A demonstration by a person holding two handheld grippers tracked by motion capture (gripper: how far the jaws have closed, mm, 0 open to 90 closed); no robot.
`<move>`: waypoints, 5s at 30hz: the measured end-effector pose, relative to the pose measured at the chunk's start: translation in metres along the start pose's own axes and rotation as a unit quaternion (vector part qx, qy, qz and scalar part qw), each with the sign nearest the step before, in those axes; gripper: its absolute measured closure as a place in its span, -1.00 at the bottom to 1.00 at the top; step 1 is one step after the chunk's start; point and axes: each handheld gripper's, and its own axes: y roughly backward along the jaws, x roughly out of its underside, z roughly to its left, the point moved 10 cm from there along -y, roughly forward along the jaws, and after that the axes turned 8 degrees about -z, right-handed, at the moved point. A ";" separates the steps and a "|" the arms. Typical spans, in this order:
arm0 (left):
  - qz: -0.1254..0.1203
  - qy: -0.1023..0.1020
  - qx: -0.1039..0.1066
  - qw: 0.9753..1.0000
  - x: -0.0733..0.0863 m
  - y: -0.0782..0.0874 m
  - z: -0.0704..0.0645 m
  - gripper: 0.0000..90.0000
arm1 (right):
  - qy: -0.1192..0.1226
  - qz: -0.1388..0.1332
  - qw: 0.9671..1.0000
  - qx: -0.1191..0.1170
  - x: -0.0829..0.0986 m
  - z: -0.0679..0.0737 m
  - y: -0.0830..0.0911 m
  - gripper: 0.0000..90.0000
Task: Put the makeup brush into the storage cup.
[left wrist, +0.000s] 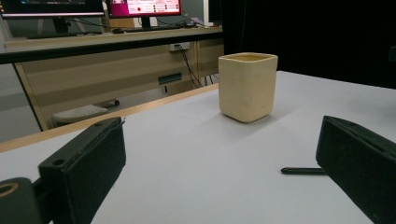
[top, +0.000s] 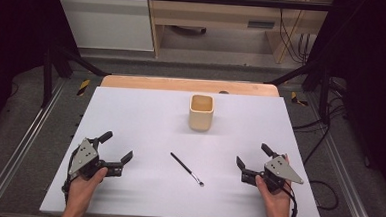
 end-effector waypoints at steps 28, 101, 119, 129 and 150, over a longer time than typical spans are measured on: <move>0.012 -0.014 0.009 1.000 0.005 -0.003 -0.005 -0.97 | 0.076 0.207 0.974 -0.059 -0.011 0.054 0.000 -0.90; 0.012 -0.015 0.012 1.000 0.004 -0.003 -0.006 -0.97 | 0.077 0.393 0.899 -0.174 0.023 0.159 -0.080 -0.86; 0.010 -0.011 0.004 1.000 0.003 -0.003 -0.003 -0.96 | 0.071 0.400 0.898 -0.171 0.032 0.167 -0.090 -0.85; 0.012 -0.012 0.010 1.000 0.004 -0.004 -0.005 -0.96 | 0.070 0.408 0.894 -0.170 0.040 0.166 -0.088 -0.75; 0.017 -0.018 0.011 1.000 0.005 -0.004 -0.005 -0.96 | 0.050 0.401 0.899 -0.172 0.047 0.165 -0.073 0.30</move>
